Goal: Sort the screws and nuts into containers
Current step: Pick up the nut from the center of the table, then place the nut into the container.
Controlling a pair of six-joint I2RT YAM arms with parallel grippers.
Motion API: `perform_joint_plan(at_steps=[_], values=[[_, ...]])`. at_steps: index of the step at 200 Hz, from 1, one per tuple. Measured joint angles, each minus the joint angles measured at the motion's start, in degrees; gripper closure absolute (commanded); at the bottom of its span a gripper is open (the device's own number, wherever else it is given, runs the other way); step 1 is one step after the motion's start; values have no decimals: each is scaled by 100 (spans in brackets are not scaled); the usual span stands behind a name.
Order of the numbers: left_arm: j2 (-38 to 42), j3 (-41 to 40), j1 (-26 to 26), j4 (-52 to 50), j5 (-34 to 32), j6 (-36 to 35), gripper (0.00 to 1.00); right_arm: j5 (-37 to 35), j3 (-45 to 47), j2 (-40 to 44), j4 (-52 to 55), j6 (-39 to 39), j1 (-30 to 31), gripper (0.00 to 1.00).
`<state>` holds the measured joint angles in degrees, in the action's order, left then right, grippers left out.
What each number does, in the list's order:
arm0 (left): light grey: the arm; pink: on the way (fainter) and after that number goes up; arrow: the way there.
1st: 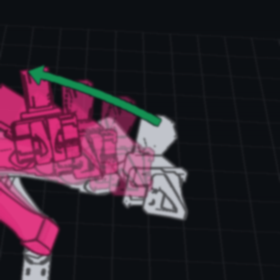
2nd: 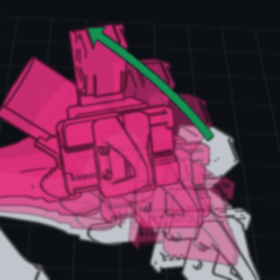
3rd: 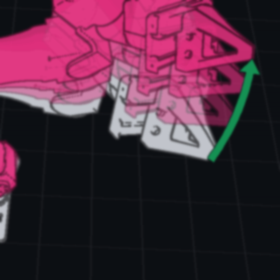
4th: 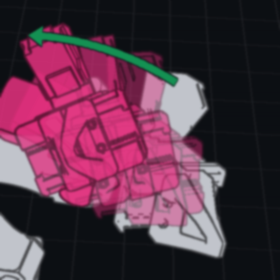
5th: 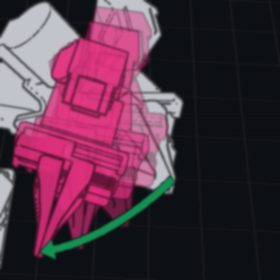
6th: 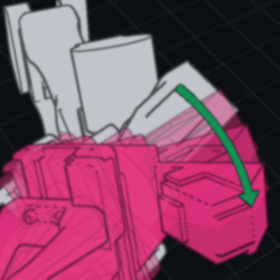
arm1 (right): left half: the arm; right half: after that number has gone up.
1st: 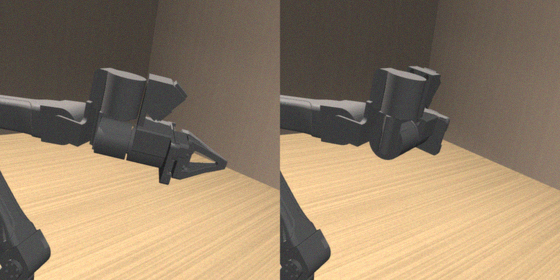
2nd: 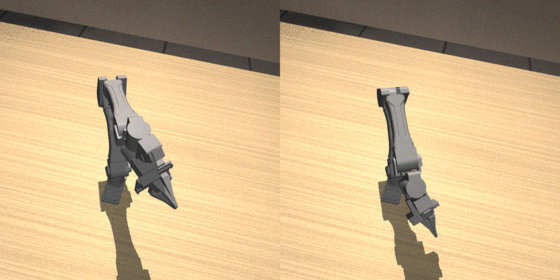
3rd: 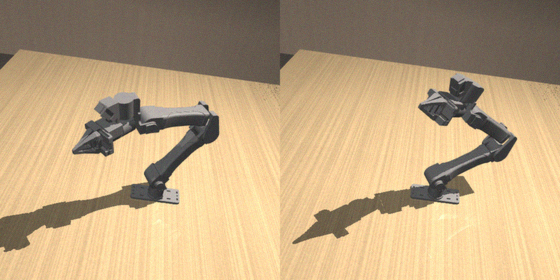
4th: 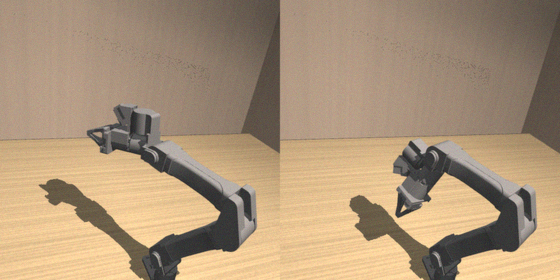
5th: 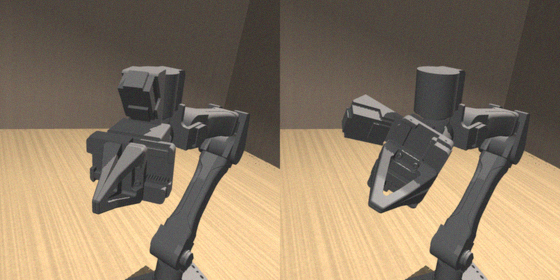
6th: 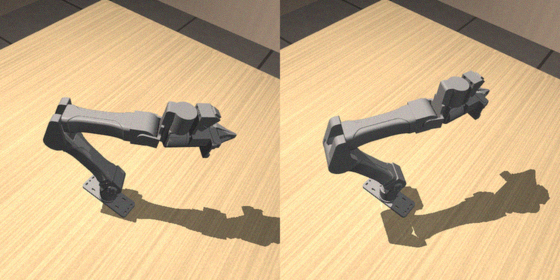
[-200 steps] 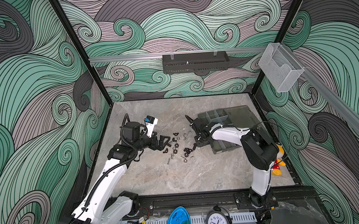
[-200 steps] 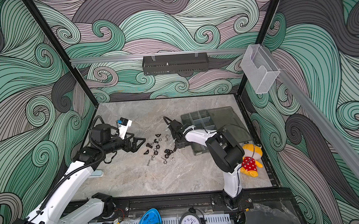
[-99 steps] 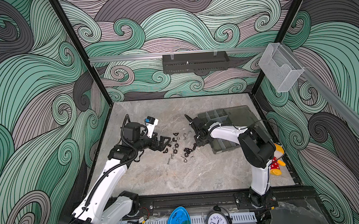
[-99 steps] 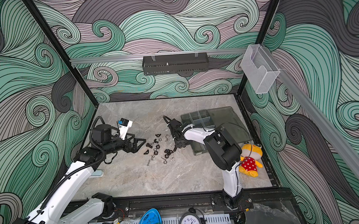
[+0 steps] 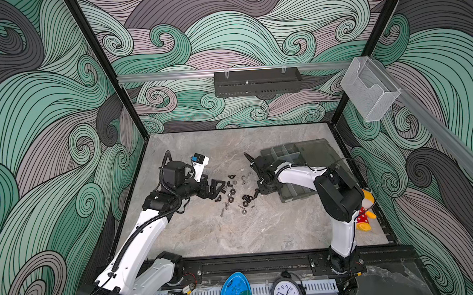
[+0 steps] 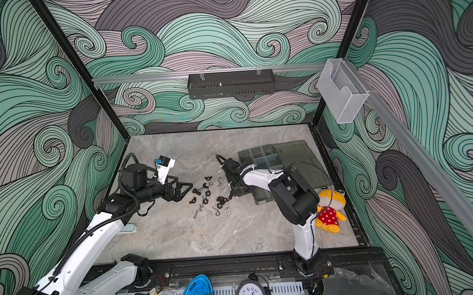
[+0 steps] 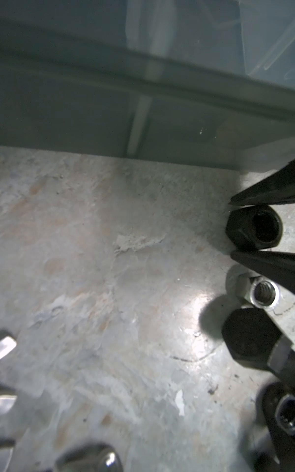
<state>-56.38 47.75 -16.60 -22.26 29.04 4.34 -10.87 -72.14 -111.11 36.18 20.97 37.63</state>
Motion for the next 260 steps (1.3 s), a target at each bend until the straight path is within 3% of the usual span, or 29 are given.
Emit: perform_joint_plan(at_steps=[94,135,206,260], values=[[-116,0,-11,-2,2,13,1,404,-39,243,109,-299,-26,80],[-302,170,-11,-125,-13,-33,1,728,-791,269,122,-664,-101,81],[-1674,1692,-22,-184,20,-452,1,1051,-2000,-22,46,-1021,-909,81],[-2035,1246,-155,83,264,-787,1,1058,-2175,-337,46,-1137,-1438,82]])
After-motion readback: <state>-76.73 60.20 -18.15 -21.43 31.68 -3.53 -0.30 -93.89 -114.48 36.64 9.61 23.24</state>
